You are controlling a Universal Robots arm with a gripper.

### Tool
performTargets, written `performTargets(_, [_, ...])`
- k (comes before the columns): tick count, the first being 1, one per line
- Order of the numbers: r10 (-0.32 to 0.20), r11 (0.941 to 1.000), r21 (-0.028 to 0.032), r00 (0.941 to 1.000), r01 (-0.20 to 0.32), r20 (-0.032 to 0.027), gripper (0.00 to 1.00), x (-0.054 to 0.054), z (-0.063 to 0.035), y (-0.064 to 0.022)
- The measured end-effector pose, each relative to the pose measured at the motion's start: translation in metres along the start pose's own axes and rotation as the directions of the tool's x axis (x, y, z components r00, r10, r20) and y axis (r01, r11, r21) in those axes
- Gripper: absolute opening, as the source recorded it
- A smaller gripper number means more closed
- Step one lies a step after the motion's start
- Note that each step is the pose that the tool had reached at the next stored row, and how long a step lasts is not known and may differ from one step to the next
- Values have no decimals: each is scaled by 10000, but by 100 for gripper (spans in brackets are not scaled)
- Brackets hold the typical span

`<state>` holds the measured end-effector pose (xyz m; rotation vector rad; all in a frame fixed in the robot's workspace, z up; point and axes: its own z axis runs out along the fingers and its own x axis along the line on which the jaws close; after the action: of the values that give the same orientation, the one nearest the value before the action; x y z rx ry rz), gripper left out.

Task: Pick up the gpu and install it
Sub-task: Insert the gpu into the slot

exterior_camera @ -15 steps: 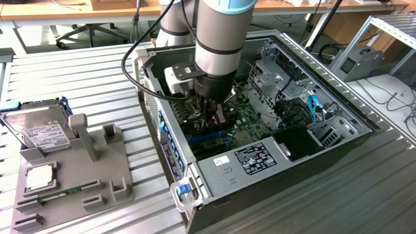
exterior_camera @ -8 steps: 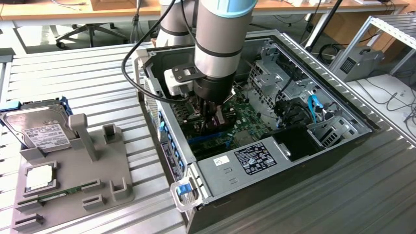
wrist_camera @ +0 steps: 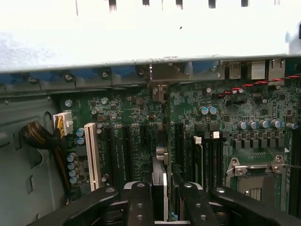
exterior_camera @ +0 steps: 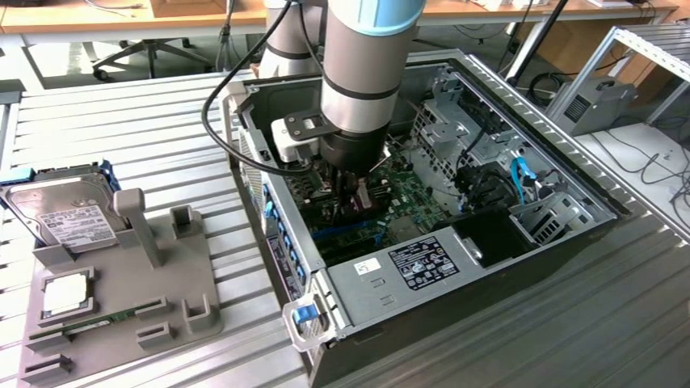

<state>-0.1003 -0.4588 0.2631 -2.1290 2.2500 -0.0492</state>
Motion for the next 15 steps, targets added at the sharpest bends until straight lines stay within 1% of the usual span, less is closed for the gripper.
performTargets(10, [0,10000,3,10000,0,1,27,3,23,16])
performTargets(13, [-2,10000,18,10000,1,6,27,6,23,51])
performTargets(15, [-1,10000,13,10000,1,4,27,7,20,69])
